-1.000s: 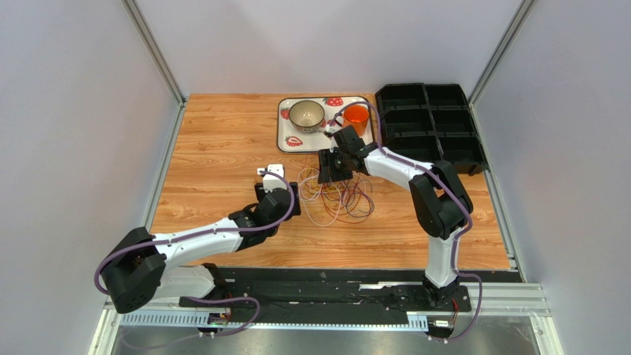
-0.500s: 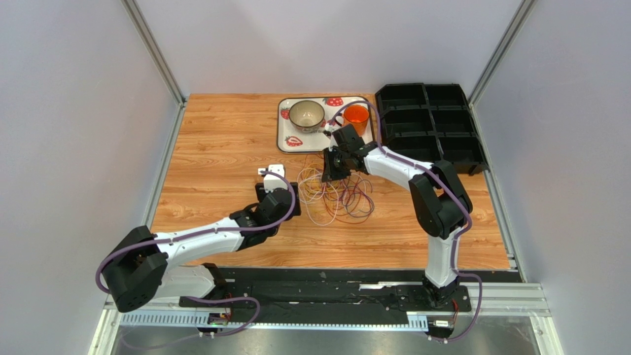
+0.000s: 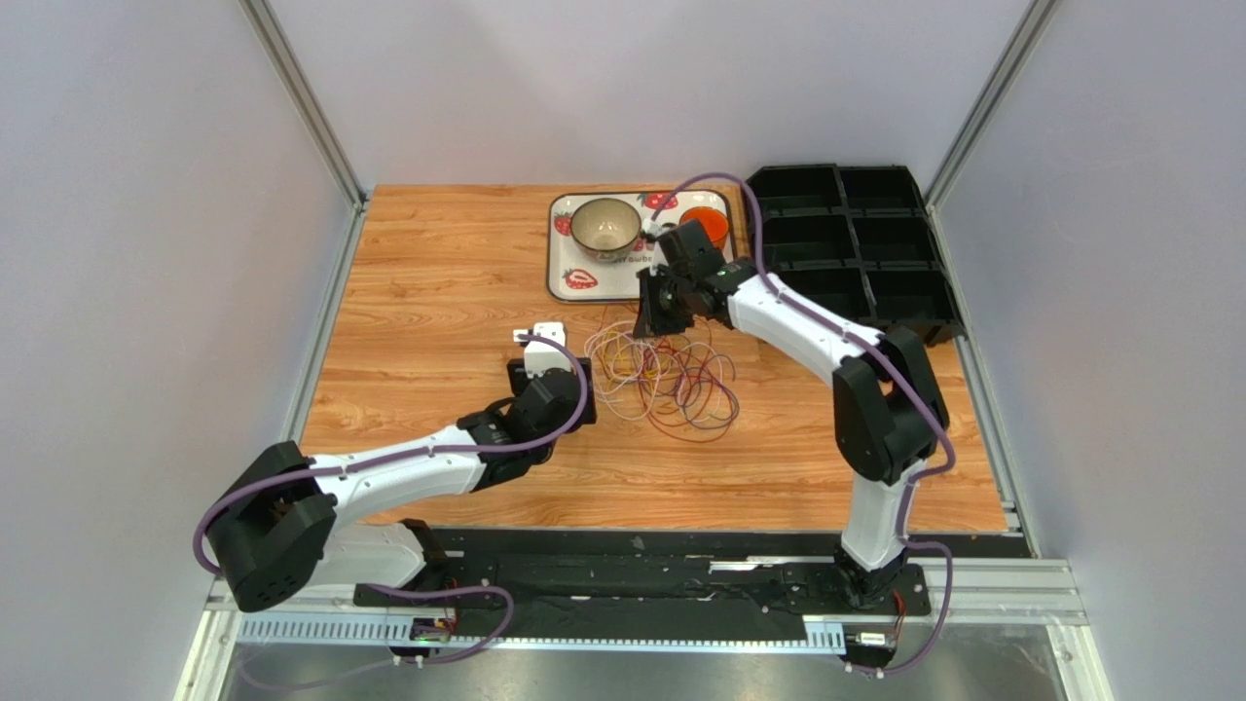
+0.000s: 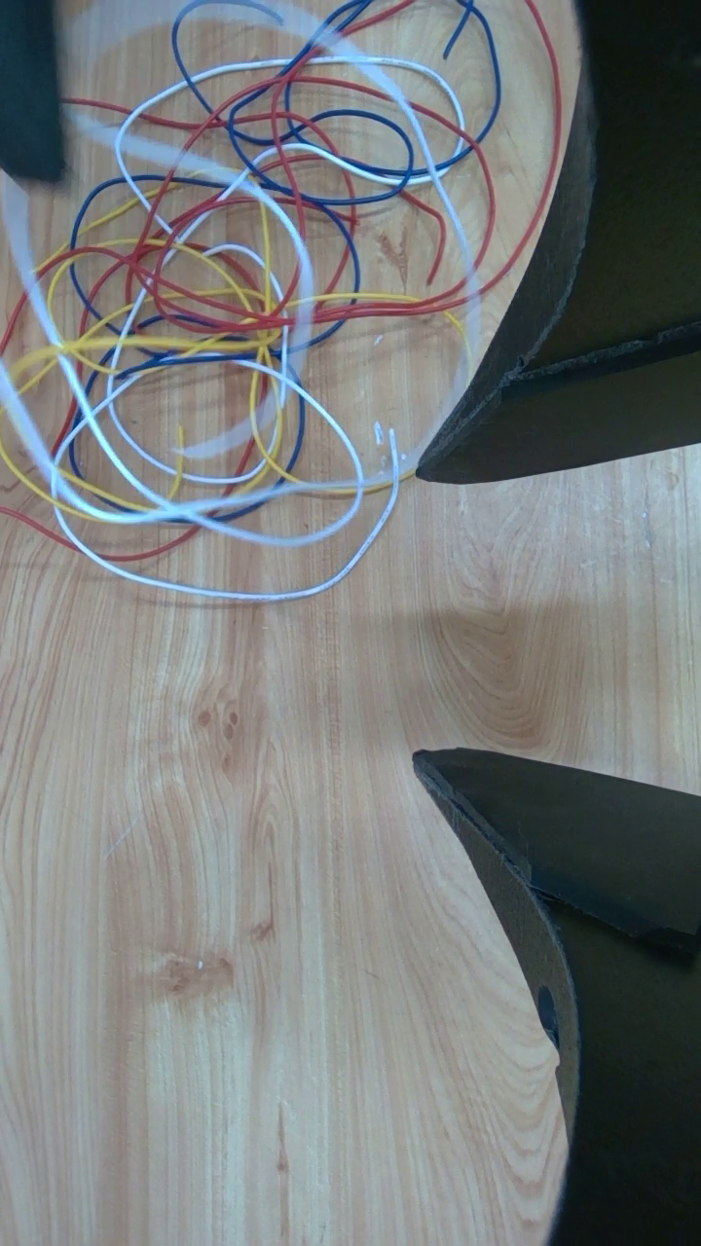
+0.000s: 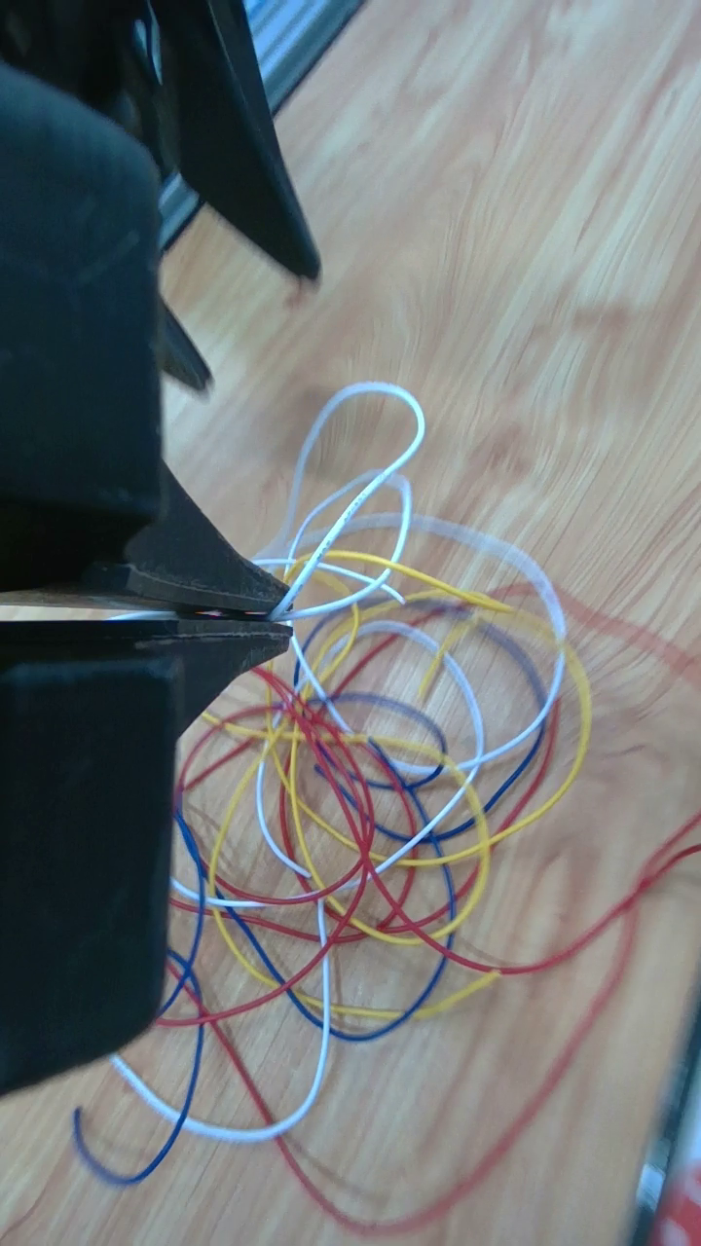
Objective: Untangle the cables
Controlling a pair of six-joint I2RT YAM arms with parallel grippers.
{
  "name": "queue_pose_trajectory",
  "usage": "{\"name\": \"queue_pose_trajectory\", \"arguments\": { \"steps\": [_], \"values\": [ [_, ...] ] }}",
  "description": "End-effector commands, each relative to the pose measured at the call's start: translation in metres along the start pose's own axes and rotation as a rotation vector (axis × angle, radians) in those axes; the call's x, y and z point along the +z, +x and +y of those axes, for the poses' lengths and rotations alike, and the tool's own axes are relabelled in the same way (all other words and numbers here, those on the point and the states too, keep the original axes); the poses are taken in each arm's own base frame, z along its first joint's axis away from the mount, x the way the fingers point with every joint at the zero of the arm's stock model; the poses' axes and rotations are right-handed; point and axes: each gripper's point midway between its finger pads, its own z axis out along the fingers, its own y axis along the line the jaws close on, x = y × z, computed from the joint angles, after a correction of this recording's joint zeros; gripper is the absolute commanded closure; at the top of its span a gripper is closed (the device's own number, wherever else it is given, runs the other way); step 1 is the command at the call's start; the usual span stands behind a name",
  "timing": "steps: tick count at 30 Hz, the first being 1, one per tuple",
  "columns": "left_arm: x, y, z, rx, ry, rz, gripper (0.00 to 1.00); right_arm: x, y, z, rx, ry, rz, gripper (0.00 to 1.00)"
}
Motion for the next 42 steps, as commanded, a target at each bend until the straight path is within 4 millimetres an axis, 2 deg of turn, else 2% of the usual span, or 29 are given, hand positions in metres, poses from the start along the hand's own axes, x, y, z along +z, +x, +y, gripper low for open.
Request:
{"name": "queue_pose_trajectory", "arguments": {
  "steps": [1,7,11,13,14,16,17,20,21,23,27,32,36,37,38,40,42],
  "values": [
    [0.000,-0.018,-0.007,-0.019,0.012,-0.034,0.25,-0.102,-0.068,0.057,-0.093,-0.063,-0.241,1.00],
    [-0.001,-0.018,-0.007,-0.021,0.013,-0.036,0.25,-0.190,-0.094,0.094,-0.158,-0.136,-0.418,1.00],
    [-0.001,-0.018,-0.007,-0.024,0.013,-0.036,0.25,-0.244,-0.102,0.119,-0.208,-0.211,-0.540,1.00],
    [-0.001,-0.018,-0.007,-0.022,0.014,-0.035,0.25,-0.277,-0.108,0.134,-0.239,-0.276,-0.633,1.00],
    [-0.001,-0.018,-0.007,-0.022,0.013,-0.036,0.25,-0.278,-0.103,0.135,-0.245,-0.288,-0.641,1.00],
    [-0.001,-0.018,-0.007,-0.025,0.015,-0.036,0.25,-0.303,-0.108,0.139,-0.258,-0.305,-0.745,1.00],
    [-0.001,-0.018,-0.007,-0.024,0.014,-0.035,0.25,-0.297,-0.109,0.127,-0.235,-0.256,-0.763,1.00],
    [-0.002,-0.018,-0.006,-0.028,0.015,-0.036,0.25,-0.307,-0.107,0.120,-0.226,-0.214,-0.778,1.00],
    [-0.002,-0.017,-0.006,-0.028,0.013,-0.036,0.25,-0.306,-0.103,0.118,-0.226,-0.217,-0.773,1.00],
    [-0.003,-0.017,-0.006,-0.031,0.018,-0.037,0.25,-0.330,-0.103,0.129,-0.238,-0.283,-0.858,1.00],
    [-0.003,-0.018,-0.007,-0.033,0.020,-0.038,0.25,-0.357,-0.104,0.148,-0.281,-0.376,-0.919,1.00],
    [-0.003,-0.017,-0.006,-0.032,0.022,-0.036,0.25,-0.412,-0.116,0.163,-0.321,-0.425,-1.082,1.00],
    [-0.003,-0.017,-0.006,-0.034,0.022,-0.037,0.25,-0.469,-0.118,0.172,-0.350,-0.466,-1.259,1.00],
    [-0.003,-0.017,-0.006,-0.034,0.022,-0.037,0.25,-0.494,-0.118,0.174,-0.353,-0.486,-1.338,1.00],
    [-0.003,-0.017,-0.006,-0.035,0.024,-0.038,0.25,-0.501,-0.120,0.170,-0.332,-0.467,-1.368,1.00],
    [-0.003,-0.017,-0.006,-0.035,0.022,-0.038,0.25,-0.528,-0.120,0.172,-0.322,-0.488,-1.454,1.00],
    [-0.003,-0.017,-0.006,-0.035,0.022,-0.038,0.25,-0.544,-0.119,0.175,-0.294,-0.521,-1.486,1.00]
  ]
}}
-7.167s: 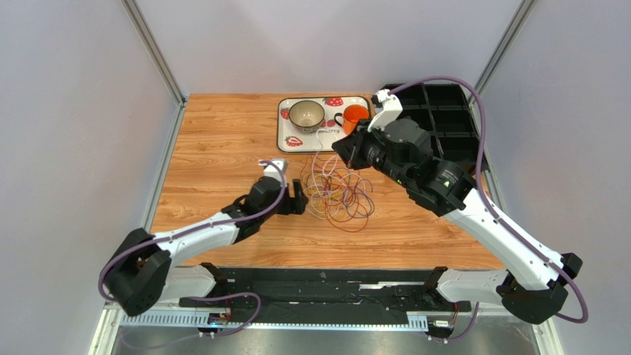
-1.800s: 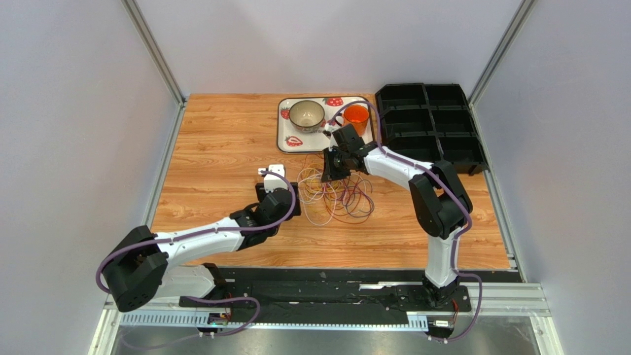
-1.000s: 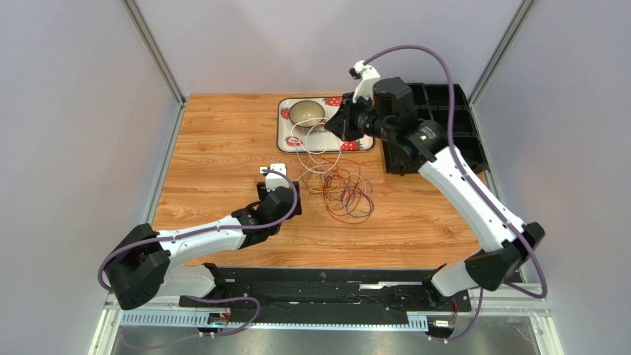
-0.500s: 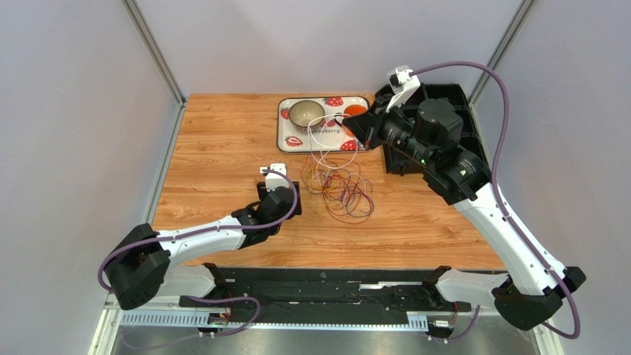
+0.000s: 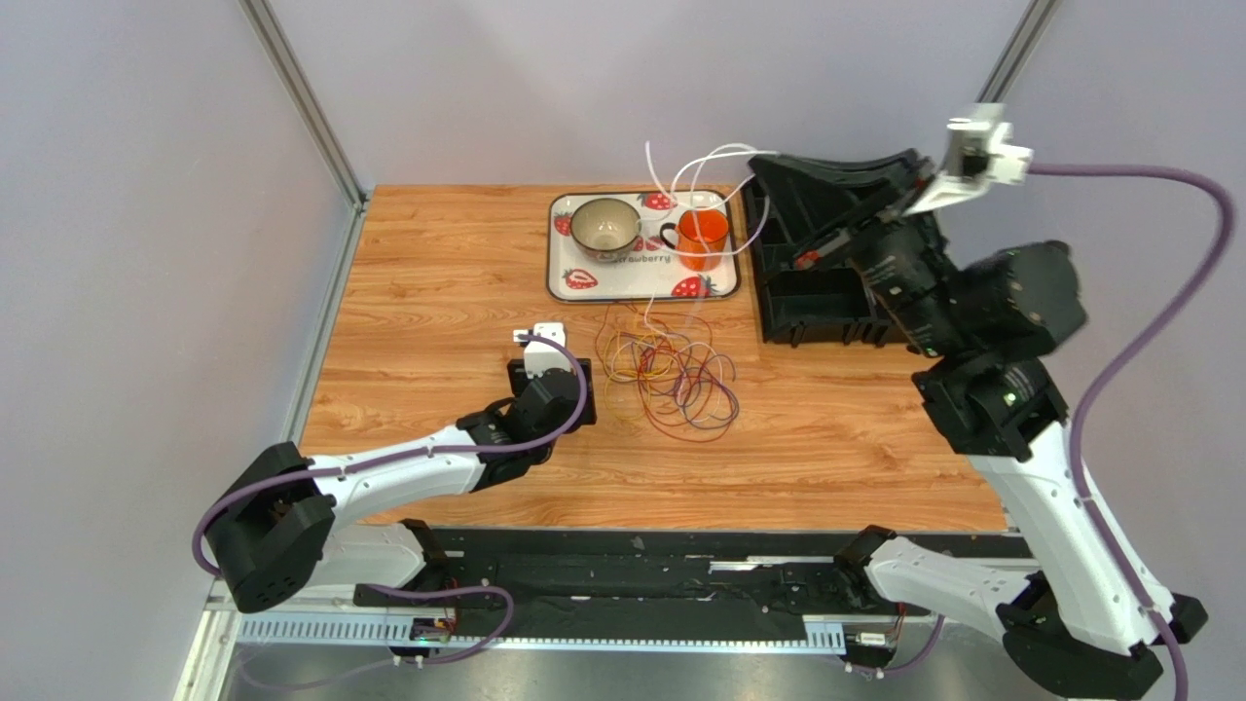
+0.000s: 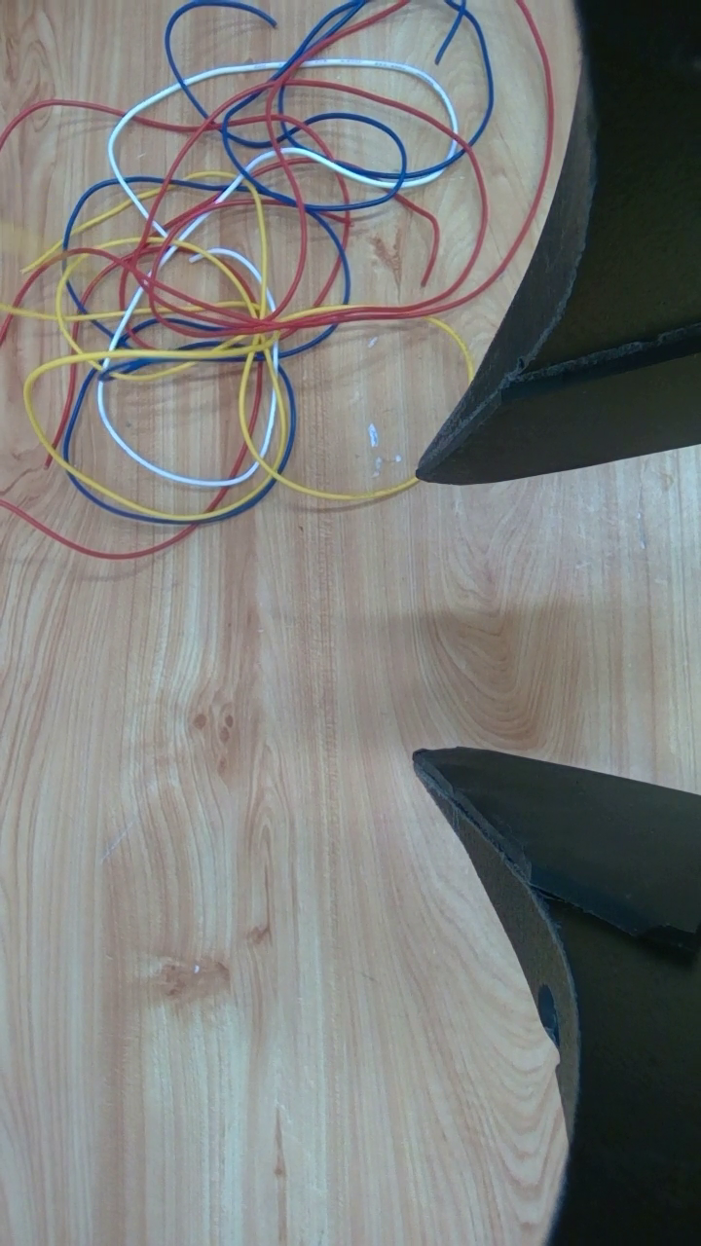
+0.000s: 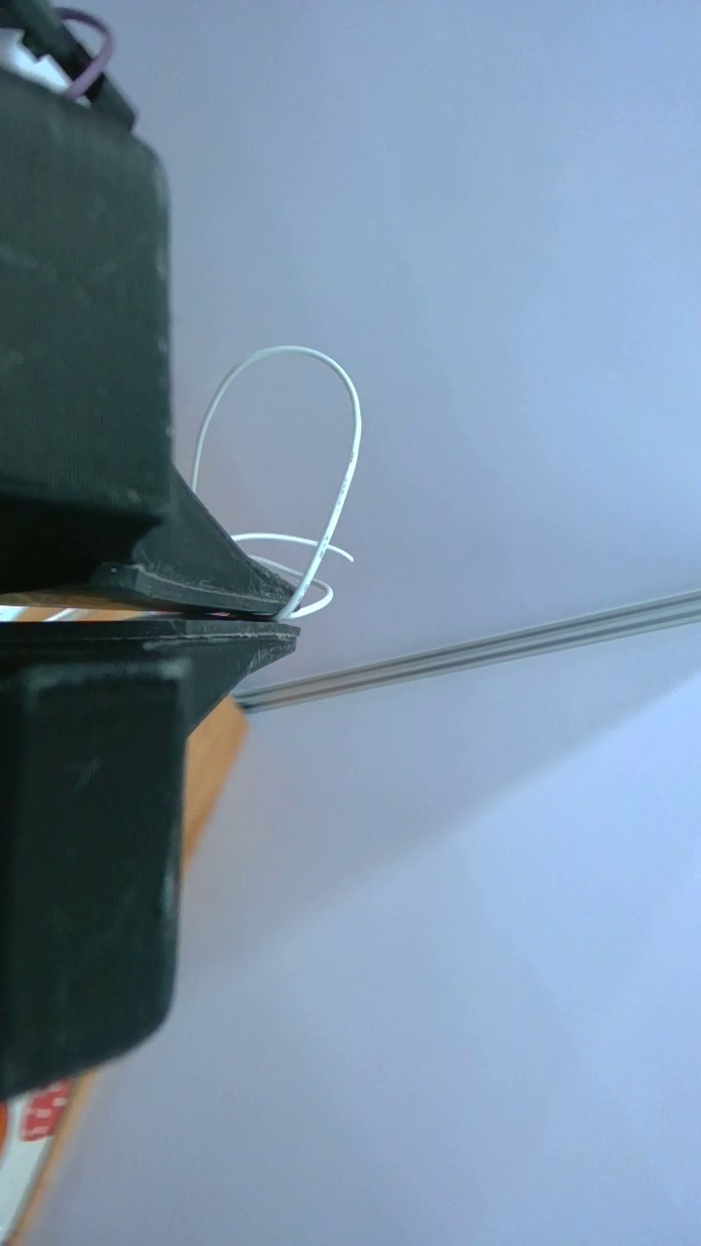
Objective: Untangle the cables
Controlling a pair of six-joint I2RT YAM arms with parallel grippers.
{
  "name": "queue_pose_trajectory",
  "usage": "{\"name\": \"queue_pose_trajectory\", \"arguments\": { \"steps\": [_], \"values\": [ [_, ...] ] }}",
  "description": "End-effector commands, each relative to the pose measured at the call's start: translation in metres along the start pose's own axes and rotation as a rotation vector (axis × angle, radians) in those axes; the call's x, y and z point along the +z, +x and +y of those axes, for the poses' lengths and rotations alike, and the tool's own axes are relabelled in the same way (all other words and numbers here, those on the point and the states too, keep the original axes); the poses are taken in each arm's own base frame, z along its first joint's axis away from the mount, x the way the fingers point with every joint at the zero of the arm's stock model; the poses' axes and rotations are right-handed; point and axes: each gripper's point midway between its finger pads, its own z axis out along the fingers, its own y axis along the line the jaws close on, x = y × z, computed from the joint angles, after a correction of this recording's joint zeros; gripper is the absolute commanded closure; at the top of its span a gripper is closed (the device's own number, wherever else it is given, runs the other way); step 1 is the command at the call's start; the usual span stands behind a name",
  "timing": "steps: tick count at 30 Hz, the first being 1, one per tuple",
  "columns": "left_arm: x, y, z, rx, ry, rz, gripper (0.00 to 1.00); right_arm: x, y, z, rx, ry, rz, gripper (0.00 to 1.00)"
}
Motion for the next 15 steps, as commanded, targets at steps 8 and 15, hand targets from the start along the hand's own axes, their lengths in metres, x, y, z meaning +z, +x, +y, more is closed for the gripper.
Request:
{"name": "queue_pose_trajectory", "arguments": {
  "steps": [8,15],
  "values": [
    [-0.003,-0.018,-0.006,-0.036,0.022,-0.042,0.25,-0.008,-0.139,0.033,0.094,-0.061,-0.431,1.00],
    [-0.004,-0.017,-0.006,-0.041,0.027,-0.045,0.25,0.007,-0.097,-0.022,-0.018,0.185,-0.357,1.00]
  ]
}}
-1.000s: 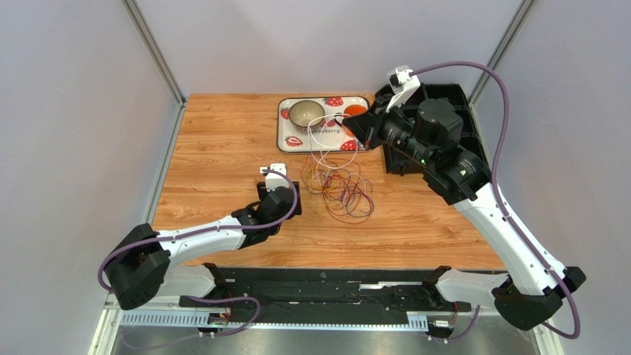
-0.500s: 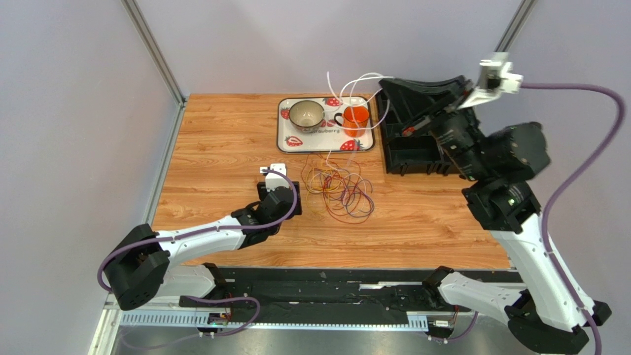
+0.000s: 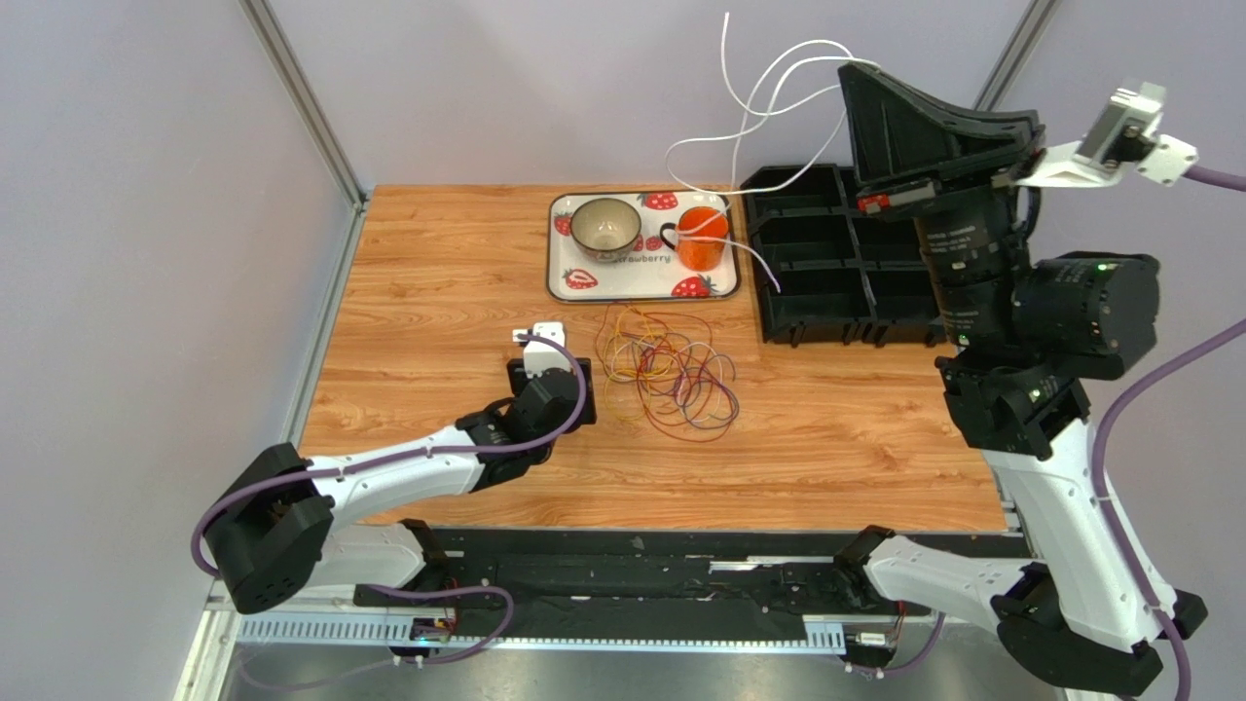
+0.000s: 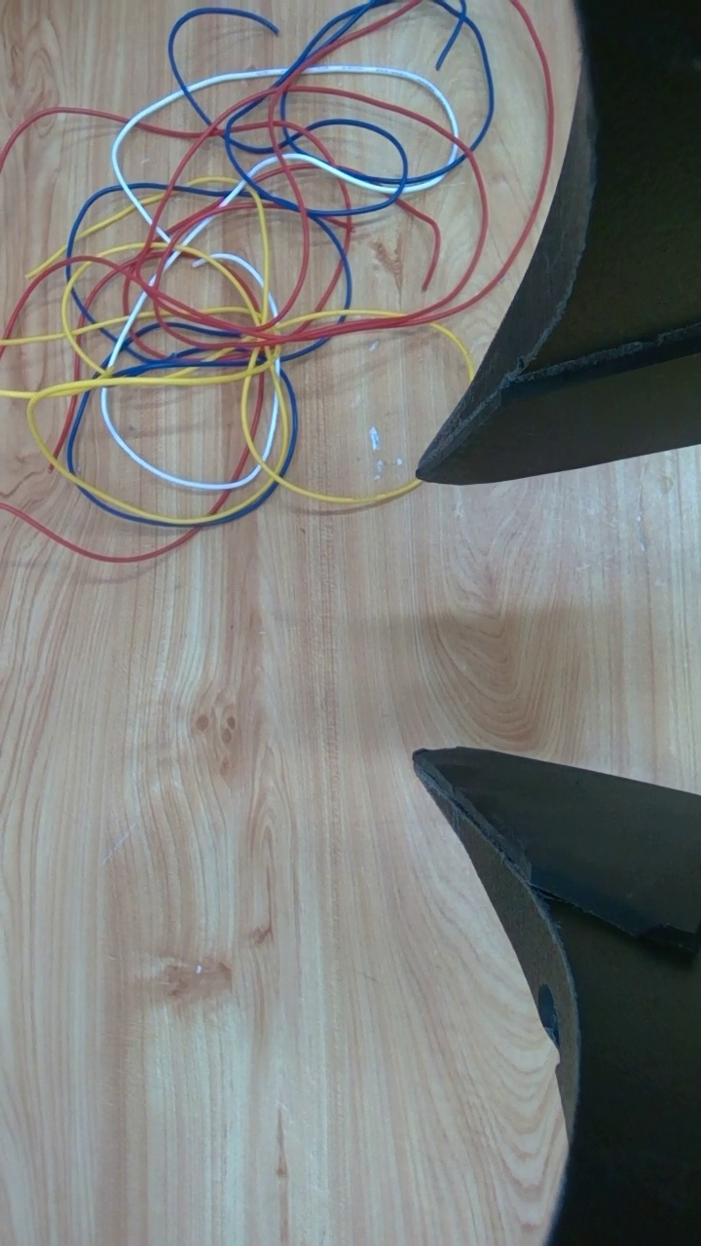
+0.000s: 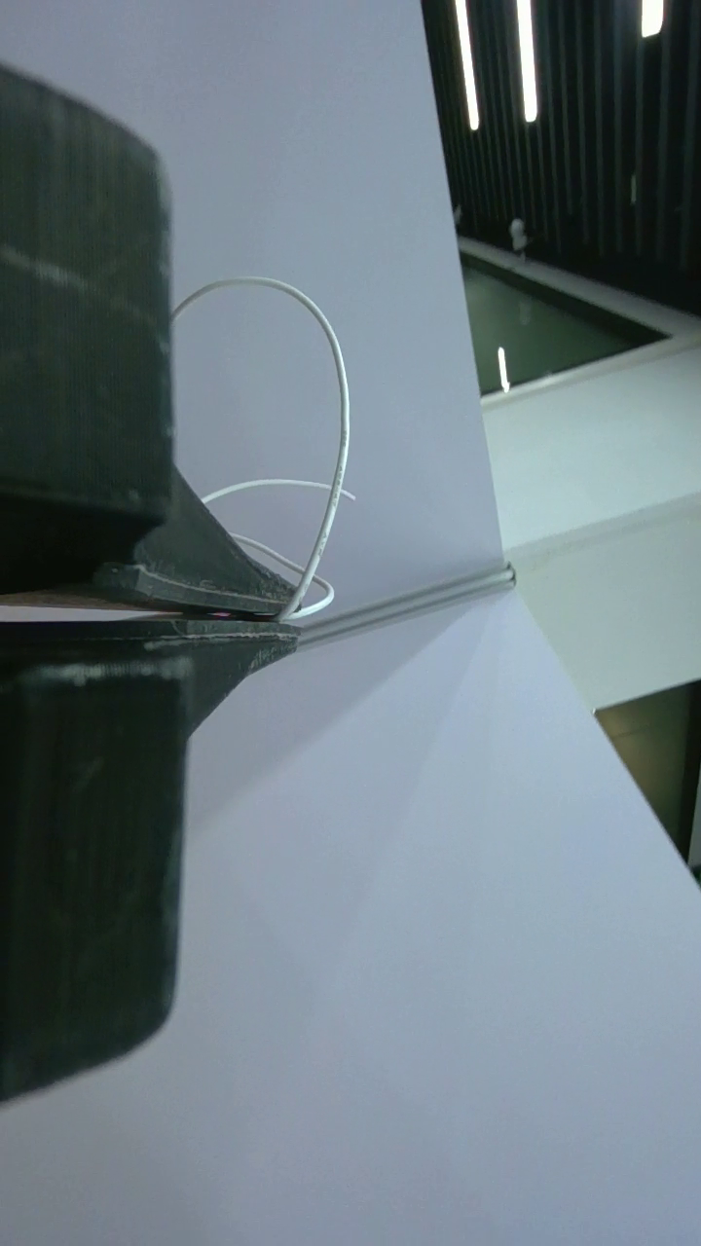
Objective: Untangle the cables
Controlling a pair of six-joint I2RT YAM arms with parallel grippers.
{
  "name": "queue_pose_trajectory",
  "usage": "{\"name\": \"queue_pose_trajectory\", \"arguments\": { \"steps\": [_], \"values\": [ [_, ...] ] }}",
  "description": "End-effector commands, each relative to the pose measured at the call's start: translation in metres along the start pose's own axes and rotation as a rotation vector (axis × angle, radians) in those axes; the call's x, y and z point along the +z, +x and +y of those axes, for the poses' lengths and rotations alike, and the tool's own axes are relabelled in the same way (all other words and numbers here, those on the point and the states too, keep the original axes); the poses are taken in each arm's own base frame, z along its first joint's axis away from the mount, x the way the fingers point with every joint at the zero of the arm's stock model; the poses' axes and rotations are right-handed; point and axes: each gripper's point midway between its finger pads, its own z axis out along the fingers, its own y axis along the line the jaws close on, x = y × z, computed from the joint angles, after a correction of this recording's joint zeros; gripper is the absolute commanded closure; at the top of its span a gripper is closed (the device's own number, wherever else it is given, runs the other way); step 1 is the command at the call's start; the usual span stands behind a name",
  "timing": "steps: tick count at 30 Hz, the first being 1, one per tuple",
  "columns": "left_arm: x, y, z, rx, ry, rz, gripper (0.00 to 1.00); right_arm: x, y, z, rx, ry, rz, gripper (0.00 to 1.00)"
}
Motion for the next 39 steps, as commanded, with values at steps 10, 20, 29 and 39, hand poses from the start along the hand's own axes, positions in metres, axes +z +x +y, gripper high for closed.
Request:
{"name": "queue_pose_trajectory", "arguments": {
  "steps": [10,20,29,39],
  "values": [
    [-0.002,-0.015,-0.010,-0.025,0.038,-0.032,0.18,0.007,0.068,-0.112,-0.405,0.390,0.162,1.00],
    [0.008,-0.023,-0.018,0.058,-0.034,0.016,0.06,0.023,0.081,-0.231,-0.569,0.592,0.201,1.00],
    [-0.023,-0.042,-0.006,-0.070,0.139,-0.205,0.01,0.032,0.069,-0.323,-0.595,0.739,0.188,1.00],
    [-0.027,-0.042,-0.001,-0.084,0.157,-0.238,0.01,0.036,0.038,-0.403,-0.655,0.844,0.070,1.00]
  ]
}}
